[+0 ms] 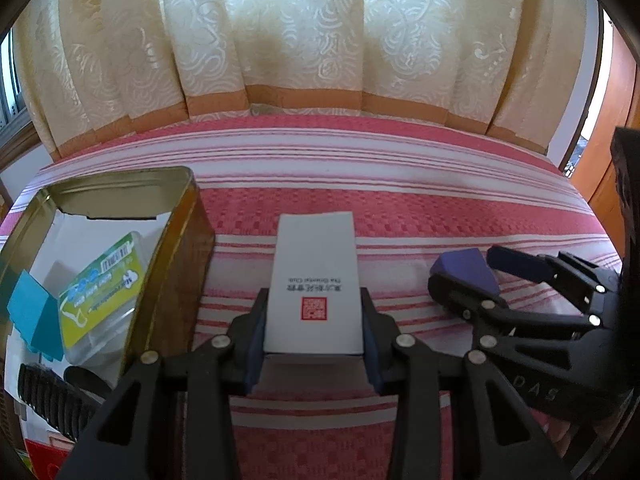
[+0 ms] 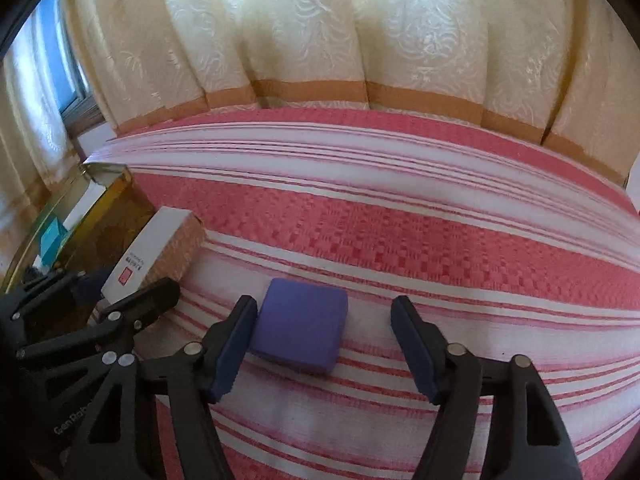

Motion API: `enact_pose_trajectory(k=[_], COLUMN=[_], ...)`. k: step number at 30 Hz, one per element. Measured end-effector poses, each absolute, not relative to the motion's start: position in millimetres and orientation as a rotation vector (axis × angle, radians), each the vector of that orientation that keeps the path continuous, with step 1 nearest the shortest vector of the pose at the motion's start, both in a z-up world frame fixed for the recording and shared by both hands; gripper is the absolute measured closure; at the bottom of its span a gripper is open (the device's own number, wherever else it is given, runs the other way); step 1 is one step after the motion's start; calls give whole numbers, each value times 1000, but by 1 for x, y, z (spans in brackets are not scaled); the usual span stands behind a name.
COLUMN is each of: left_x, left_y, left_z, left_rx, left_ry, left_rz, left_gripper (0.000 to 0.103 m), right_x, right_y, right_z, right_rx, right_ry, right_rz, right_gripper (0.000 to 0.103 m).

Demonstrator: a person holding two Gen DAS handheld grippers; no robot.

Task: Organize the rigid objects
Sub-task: 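Grasp the purple cube with the right gripper while the left gripper holds the white box, then carry the white box with the left gripper toward the tray while the right carries the purple cube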

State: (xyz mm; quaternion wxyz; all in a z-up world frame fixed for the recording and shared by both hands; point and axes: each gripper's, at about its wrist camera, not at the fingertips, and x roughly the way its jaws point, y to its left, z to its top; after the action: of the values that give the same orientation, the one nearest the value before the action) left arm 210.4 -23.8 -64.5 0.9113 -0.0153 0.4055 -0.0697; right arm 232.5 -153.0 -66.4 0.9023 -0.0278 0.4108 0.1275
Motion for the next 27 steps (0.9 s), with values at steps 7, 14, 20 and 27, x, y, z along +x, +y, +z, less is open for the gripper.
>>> enact_pose_trajectory(k=[7, 14, 20, 27], left_x=[208, 187, 163, 144], left_y=[-23, -25, -29, -33], left_z=[-65, -53, -38, -29], left_rx=[-41, -29, 1, 41], left_ry=[828, 729, 624, 544], left_rz=[-158, -136, -95, -68], left_gripper=[63, 63, 63, 63], right_x=[219, 204, 173, 152], right_y=[-144, -148, -150, -150], right_z=[-65, -58, -40, -30], right_rx=[-88, -62, -74, -90], right_ry=[837, 772, 611, 511], right_rz=[286, 294, 274, 250], right_gripper=[60, 60, 60, 60])
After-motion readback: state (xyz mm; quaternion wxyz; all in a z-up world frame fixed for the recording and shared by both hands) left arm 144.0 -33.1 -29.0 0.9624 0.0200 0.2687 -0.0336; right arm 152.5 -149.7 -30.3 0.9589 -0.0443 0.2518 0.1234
